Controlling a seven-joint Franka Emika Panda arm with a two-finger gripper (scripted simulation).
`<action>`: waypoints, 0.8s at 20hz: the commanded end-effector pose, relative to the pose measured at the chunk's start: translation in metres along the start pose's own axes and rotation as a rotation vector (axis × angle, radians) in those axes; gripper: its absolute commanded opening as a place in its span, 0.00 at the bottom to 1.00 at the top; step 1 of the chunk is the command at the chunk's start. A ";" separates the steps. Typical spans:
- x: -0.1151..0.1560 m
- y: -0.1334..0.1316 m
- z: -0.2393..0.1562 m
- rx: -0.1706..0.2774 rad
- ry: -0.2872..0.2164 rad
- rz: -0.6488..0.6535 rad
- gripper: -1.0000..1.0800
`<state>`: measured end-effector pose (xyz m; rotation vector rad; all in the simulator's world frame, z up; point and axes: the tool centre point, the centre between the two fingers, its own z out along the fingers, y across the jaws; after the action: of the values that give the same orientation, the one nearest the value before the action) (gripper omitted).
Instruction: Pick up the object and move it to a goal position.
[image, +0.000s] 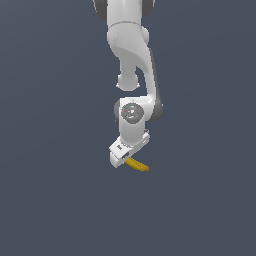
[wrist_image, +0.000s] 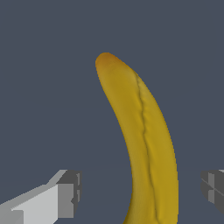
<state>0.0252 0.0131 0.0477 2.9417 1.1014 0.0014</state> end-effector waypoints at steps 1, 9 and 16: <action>-0.001 -0.001 0.014 0.001 -0.001 -0.002 0.96; 0.000 0.000 0.029 0.001 -0.001 -0.003 0.00; 0.000 0.000 0.029 0.001 -0.001 -0.003 0.00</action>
<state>0.0258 0.0119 0.0197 2.9399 1.1037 0.0014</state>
